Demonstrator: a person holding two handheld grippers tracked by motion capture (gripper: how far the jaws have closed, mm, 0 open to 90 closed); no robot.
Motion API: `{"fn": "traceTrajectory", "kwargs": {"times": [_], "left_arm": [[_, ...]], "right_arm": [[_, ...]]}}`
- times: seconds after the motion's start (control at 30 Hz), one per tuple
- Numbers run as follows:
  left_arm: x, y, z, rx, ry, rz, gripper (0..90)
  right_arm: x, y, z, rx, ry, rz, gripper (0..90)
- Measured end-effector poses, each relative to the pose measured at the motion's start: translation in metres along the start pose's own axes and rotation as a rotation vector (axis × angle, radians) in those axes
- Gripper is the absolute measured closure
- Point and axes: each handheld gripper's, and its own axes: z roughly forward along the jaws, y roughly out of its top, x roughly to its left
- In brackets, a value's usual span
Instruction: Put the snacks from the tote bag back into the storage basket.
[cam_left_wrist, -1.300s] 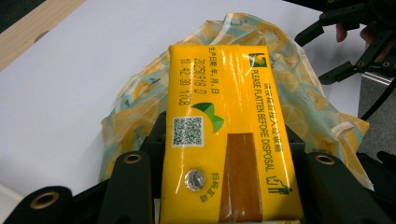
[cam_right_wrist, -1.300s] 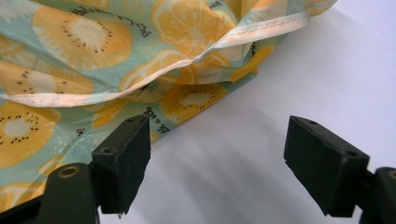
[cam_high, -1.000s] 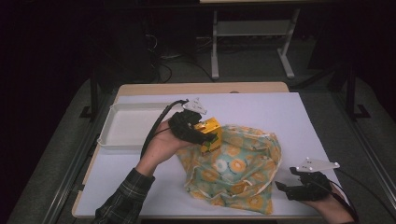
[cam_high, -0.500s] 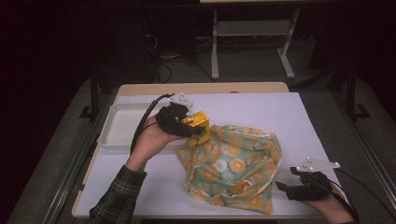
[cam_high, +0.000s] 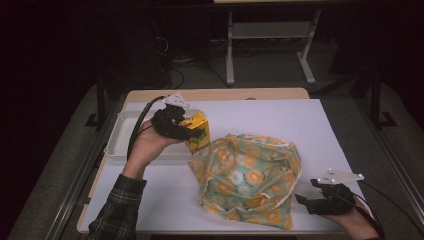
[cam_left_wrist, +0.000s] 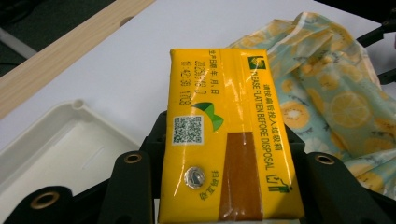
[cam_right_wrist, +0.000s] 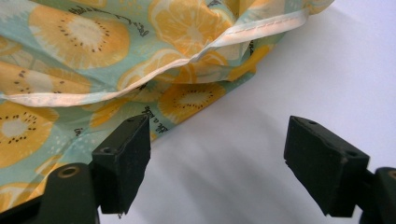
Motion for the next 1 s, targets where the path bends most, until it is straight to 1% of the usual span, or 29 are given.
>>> {"fn": "traceTrajectory", "kwargs": {"times": [0.1,0.23,0.4,0.5,0.57,0.6,0.67,0.73,0.83,1.0], "left_arm": [[0.007,-0.004,-0.002,-0.004,0.011,-0.014,53.5],[0.015,-0.010,-0.003,0.006,0.036,-0.013,53.5],[0.024,-0.016,-0.001,0.011,0.056,-0.015,53.4],[0.028,-0.021,0.002,0.021,0.063,-0.018,53.4],[0.033,-0.024,0.005,0.026,0.065,-0.006,53.4],[0.034,-0.025,0.005,0.029,0.064,-0.010,53.4],[0.037,-0.027,0.007,0.041,0.071,-0.005,53.4],[0.040,-0.030,0.010,0.041,0.085,0.001,53.4],[0.044,-0.035,0.012,0.037,0.082,-0.015,53.4],[0.052,-0.043,0.018,0.052,0.088,-0.013,53.4]], "right_arm": [[0.000,0.000,0.000,0.000,0.000,0.001,22.2],[0.000,0.000,0.000,0.001,0.000,0.002,22.2],[0.000,0.000,0.000,0.002,0.001,-0.001,22.2],[0.000,0.000,0.000,0.003,0.001,-0.001,22.2],[0.000,0.000,0.000,0.003,0.001,-0.001,22.2],[0.000,0.000,0.000,0.003,0.001,-0.002,22.2],[0.000,0.000,0.000,0.003,0.001,-0.001,22.2],[0.000,0.000,0.000,0.003,0.001,-0.001,22.2],[-0.001,0.000,0.001,0.004,0.002,-0.002,22.2],[0.000,0.000,0.000,0.003,0.001,-0.001,22.2]]}}
